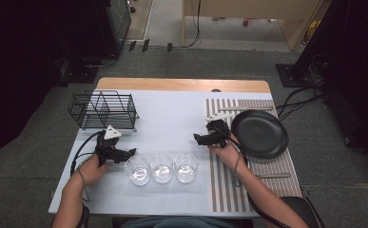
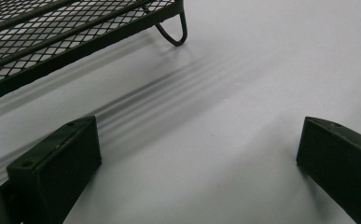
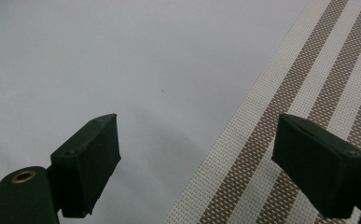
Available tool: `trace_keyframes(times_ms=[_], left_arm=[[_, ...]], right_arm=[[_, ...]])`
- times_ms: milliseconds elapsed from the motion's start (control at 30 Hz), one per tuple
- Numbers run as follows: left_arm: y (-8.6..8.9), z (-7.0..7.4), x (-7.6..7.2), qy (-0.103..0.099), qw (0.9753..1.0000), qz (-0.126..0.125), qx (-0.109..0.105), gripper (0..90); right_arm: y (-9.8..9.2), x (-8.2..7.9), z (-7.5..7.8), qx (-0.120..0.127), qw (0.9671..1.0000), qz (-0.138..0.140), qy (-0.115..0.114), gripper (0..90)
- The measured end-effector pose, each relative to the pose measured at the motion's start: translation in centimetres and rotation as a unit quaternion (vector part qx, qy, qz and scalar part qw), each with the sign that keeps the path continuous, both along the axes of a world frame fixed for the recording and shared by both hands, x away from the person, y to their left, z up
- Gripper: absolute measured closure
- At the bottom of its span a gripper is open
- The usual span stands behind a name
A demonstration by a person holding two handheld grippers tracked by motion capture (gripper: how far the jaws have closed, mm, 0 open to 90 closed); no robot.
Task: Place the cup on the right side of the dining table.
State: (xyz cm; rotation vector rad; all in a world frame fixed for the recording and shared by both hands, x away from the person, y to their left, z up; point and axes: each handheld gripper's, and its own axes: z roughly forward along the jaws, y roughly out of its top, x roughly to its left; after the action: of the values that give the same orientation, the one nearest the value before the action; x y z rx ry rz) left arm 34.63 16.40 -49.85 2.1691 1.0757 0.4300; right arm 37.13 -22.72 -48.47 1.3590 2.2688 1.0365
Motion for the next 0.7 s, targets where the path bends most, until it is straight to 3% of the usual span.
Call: trace_keyframes(times_ms=[533,700], left_arm=[[0.00,0.01,0.00,0.000,1.0000,0.000,0.000,0.0],[0.00,0.00,0.00,0.000,1.0000,0.000,0.000,0.0]], right_arm=[[0.17,-0.51,0.41,0.012,0.9998,0.013,0.007,13.5],[0.27,-0.72,0.64,0.025,0.9989,0.038,0.007,0.0]])
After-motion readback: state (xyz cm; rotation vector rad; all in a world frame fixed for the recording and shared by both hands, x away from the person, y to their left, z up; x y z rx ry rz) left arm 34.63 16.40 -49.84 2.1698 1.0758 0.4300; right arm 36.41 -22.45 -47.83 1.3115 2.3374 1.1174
